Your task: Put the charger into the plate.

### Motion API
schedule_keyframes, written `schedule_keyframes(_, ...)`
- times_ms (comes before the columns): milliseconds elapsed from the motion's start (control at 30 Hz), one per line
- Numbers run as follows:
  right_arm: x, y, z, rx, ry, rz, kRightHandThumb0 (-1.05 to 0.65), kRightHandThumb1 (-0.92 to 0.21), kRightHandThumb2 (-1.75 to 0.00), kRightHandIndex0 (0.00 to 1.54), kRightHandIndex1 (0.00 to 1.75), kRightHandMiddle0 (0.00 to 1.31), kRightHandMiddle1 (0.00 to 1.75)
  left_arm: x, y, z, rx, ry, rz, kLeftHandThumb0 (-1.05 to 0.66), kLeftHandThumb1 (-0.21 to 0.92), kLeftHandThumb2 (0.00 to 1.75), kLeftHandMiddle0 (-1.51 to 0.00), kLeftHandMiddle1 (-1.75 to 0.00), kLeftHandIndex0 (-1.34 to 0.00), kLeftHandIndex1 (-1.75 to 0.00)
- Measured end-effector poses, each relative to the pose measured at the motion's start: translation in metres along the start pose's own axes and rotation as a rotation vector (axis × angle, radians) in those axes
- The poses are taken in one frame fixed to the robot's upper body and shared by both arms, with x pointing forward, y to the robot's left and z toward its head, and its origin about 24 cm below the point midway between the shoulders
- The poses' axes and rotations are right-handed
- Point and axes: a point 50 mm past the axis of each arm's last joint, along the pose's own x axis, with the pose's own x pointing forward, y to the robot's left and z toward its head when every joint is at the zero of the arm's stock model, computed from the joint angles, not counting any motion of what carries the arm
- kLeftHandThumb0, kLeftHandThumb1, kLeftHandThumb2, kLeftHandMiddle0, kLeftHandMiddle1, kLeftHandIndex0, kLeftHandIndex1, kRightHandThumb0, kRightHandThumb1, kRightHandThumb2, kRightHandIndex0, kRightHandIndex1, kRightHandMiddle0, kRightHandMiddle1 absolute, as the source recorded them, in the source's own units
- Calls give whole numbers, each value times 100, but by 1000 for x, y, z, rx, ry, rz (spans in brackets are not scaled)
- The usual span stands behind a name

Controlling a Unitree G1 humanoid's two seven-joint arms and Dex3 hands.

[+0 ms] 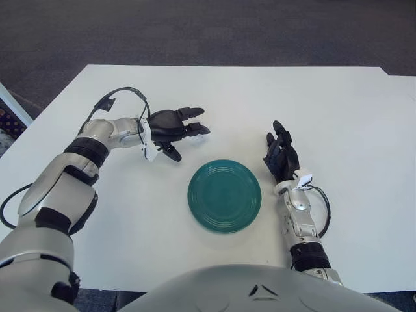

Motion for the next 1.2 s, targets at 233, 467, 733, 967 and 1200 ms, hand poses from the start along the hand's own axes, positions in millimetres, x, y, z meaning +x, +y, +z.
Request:
schedule_keyframes(233, 0, 1, 0, 0, -1, 2, -98, -92, -88, 4, 0, 0, 19, 7, -1, 0, -13, 29, 11, -105, 92, 40, 0, 0, 0, -58)
schedule_keyframes(467, 0, 1, 0, 1, -8, 4, -97, -92, -86, 6, 1, 0, 21, 10, 0, -2, -23, 64, 21, -105, 92, 42, 0, 0, 0, -58)
schedule_keyframes(733, -1, 2, -1, -1, -13, 5, -97, -92, -86, 8, 1, 0, 21, 11, -3, -6, -37, 120, 31, -105, 92, 42, 0, 0, 0, -55)
schedule_keyframes(967, -2, 3, -2, -11, -21, 8, -96, -92, -89, 8, 0, 0, 15, 13, -2, -9, -26, 173, 57, -105, 92, 42, 0, 0, 0, -54)
schedule_keyframes(1200, -2, 8, -5, -32, -43, 37, -97, -92, -92, 5, 0, 0, 10, 19, -1, -10, -31, 214, 66, -105, 92, 45, 0, 0, 0, -51)
